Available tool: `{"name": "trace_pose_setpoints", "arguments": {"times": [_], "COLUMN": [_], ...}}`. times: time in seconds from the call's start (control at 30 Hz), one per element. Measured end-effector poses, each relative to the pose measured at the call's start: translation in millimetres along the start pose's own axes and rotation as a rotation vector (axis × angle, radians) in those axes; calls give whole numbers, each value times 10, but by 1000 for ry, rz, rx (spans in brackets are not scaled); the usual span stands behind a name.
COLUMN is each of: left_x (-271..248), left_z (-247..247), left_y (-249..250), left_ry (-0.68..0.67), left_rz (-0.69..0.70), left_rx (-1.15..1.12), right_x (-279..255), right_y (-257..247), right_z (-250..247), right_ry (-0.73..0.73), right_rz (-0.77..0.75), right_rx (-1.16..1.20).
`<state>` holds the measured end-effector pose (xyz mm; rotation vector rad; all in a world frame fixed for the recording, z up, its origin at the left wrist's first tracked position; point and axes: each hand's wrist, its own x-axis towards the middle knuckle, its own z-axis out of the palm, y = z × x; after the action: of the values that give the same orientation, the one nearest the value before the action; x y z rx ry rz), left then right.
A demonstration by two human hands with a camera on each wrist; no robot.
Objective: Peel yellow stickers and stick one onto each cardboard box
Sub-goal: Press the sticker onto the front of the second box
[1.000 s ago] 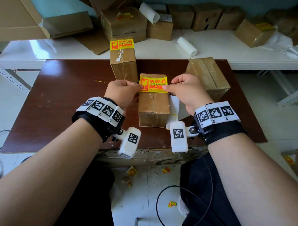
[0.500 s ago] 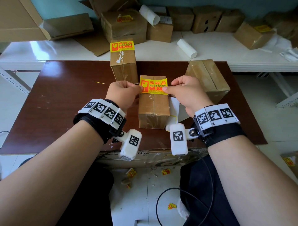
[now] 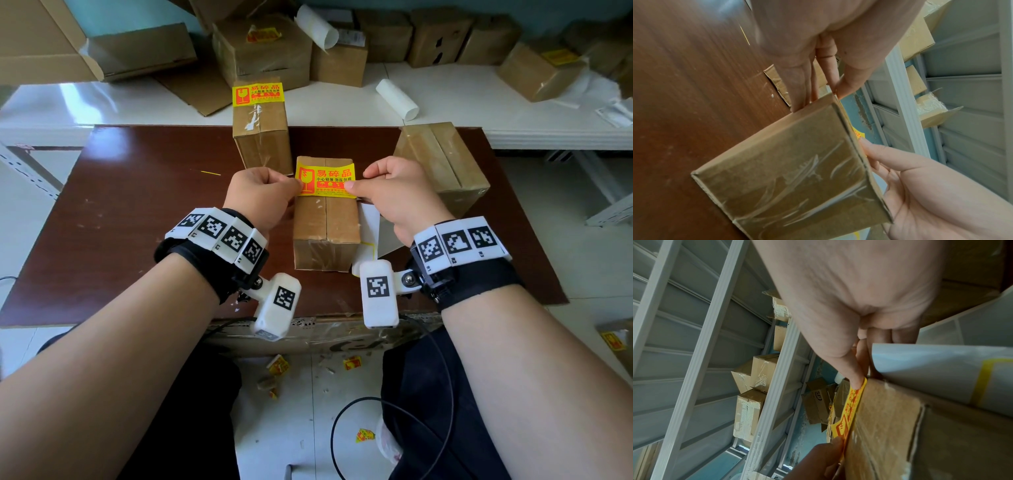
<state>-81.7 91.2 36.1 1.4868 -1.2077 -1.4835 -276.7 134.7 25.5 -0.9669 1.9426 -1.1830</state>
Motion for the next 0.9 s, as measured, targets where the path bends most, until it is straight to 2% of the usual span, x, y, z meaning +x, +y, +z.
{"name": "trace_pose_setpoints", "arguments": {"times": [0.9], "left_x": [43], "left_z": [-12], "left_y": [-74], "left_ry": [18], "left_rz": [90], "left_rx": [84], "right_x": [-15], "right_y": [-24], "right_z": [5], "right_ry": [5], "right_rz": [11], "right_rx": [-19]}}
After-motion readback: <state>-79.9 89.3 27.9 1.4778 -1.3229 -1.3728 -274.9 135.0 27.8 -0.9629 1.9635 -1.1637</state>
